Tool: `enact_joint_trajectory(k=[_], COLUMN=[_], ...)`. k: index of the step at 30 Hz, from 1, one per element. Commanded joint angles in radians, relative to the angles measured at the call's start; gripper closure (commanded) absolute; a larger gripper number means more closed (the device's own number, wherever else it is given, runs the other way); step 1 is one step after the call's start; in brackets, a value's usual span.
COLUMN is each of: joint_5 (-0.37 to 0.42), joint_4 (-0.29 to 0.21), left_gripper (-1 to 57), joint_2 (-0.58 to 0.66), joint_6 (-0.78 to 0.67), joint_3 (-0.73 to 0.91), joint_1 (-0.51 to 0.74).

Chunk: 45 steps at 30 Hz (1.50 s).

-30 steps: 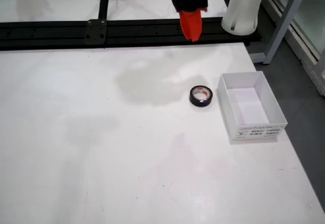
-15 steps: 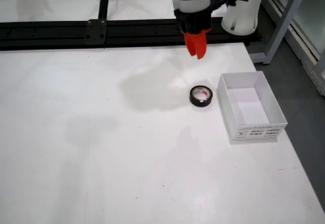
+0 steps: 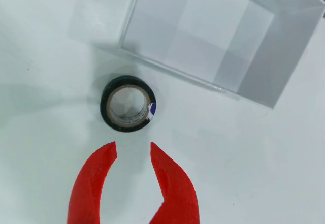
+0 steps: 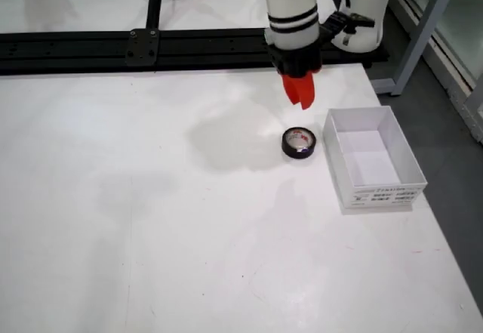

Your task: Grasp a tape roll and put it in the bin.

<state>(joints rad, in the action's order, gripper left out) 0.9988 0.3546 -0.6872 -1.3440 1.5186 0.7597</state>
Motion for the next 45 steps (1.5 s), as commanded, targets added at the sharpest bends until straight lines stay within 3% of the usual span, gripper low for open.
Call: enact_joint_trajectory(k=[1, 14, 45], joint_5=[-0.103, -0.167, -0.247], joint_4=[0.027, 0.038, 0.070], left_gripper=[41.4, 41.1, 40.4], joint_2=[-0.112, -0.184, -0.222], joint_6=[-0.001, -0.001, -0.034], joint_3=[0.000, 0.000, 0.000], joint_1=[-0.049, -0.071, -0.100])
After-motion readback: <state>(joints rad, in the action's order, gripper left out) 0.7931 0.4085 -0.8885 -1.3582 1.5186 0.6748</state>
